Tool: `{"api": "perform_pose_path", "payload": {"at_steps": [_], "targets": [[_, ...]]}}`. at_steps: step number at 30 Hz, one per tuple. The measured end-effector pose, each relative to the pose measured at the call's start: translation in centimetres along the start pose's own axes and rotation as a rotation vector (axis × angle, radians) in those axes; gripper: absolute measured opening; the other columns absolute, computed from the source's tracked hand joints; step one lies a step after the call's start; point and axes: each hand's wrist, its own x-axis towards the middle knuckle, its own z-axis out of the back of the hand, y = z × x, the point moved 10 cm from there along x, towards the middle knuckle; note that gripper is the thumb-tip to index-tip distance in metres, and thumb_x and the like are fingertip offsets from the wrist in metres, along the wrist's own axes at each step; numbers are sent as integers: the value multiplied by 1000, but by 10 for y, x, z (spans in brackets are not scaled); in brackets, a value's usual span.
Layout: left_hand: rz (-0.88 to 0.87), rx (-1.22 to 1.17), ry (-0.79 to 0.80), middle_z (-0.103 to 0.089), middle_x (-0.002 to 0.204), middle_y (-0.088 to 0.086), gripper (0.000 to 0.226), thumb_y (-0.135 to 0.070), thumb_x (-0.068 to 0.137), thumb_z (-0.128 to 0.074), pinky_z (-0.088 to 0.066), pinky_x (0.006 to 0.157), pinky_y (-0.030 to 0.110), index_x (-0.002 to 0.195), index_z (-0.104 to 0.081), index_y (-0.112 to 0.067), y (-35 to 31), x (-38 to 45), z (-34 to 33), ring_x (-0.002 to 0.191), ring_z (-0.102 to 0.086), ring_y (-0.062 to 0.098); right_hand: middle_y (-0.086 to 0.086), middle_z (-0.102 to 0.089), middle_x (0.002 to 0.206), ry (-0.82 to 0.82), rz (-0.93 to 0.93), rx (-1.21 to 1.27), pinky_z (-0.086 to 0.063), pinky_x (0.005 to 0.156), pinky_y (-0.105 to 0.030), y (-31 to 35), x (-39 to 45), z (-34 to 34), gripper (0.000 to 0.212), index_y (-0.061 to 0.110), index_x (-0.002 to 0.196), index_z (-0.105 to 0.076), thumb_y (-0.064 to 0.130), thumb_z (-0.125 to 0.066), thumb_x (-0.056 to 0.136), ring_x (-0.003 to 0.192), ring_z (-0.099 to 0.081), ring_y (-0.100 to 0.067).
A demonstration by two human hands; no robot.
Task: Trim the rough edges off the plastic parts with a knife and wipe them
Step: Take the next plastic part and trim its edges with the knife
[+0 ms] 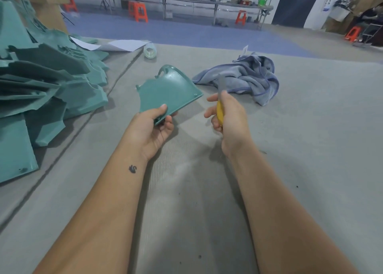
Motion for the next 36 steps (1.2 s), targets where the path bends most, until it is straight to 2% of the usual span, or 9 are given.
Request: {"api": "perform_pose_path", "payload": {"at_steps": [3, 6, 12, 18, 23, 25, 29, 34, 36], "targets": [[-17, -32, -1, -67, 61, 7, 4, -9, 94, -57, -46, 44, 13, 97, -59, -7, -2, 0, -1, 43, -52, 4, 7, -53, 63, 74, -12, -30, -29, 53, -21, -5, 1, -8, 47, 22, 79, -72, 36, -35, 104, 53, -33, -7], [-19, -51, -2, -67, 65, 6, 2, -11, 90, -63, -45, 44, 10, 90, -62, -9, -1, -2, -2, 43, -51, 1, 7, -47, 62, 164, -3, 14, -25, 56, -24, -8, -3, -26, 34, 19, 75, -65, 25, -44, 101, 56, -33, -8], [18, -99, -23, -65, 59, 1, 17, -11, 88, -64, -47, 45, 10, 103, -60, -3, 2, -1, 3, 44, -54, 2, 0, -56, 55, 360, 30, 17, -28, 42, -18, -12, -19, -56, 26, 19, 77, -57, 21, -49, 101, 43, -39, -8], [-22, -22, -35, -68, 63, 4, 8, -3, 88, -63, -48, 45, 13, 94, -62, -7, 1, 0, 3, 44, -53, 2, 3, -45, 49, 278, 39, 6, -25, 39, -16, -18, -12, -51, 28, 17, 75, -57, 19, -50, 101, 41, -31, -6], [-19, -54, -41, -67, 61, 5, 6, -2, 87, -63, -47, 44, 13, 91, -62, -8, 1, -2, 5, 43, -53, 3, 4, -45, 49, 13, -83, 215, -23, 36, -18, -29, 0, -21, 29, 17, 74, -54, 21, -48, 102, 39, -28, -7], [-21, -71, -46, -66, 61, 5, 6, -2, 87, -63, -47, 44, 13, 90, -62, -7, 1, -3, 5, 43, -53, 4, 4, -46, 49, 23, -89, 242, -23, 36, -18, -29, 1, -20, 28, 17, 76, -54, 21, -48, 102, 39, -29, -7], [-29, -32, -28, -66, 62, 3, 9, -2, 88, -62, -47, 45, 13, 93, -61, -9, 1, -3, 2, 44, -52, 3, 4, -46, 47, 264, 72, -65, -27, 38, -15, -17, -12, -48, 26, 18, 74, -59, 17, -53, 99, 38, -33, -4], [-19, -10, -33, -66, 59, 5, 8, -1, 89, -61, -46, 43, 13, 92, -61, -8, 2, -4, 3, 43, -52, 3, 3, -42, 48, 38, -62, 203, -22, 35, -17, -25, -1, -22, 28, 14, 73, -53, 16, -49, 101, 37, -27, -6], [-16, -26, -28, -66, 59, 5, 7, -1, 89, -60, -46, 44, 13, 91, -61, -8, 2, -4, 3, 43, -51, 3, 3, -43, 46, 62, -84, 234, -20, 35, -16, -26, 0, -22, 29, 14, 73, -53, 16, -49, 102, 36, -26, -6]]}}
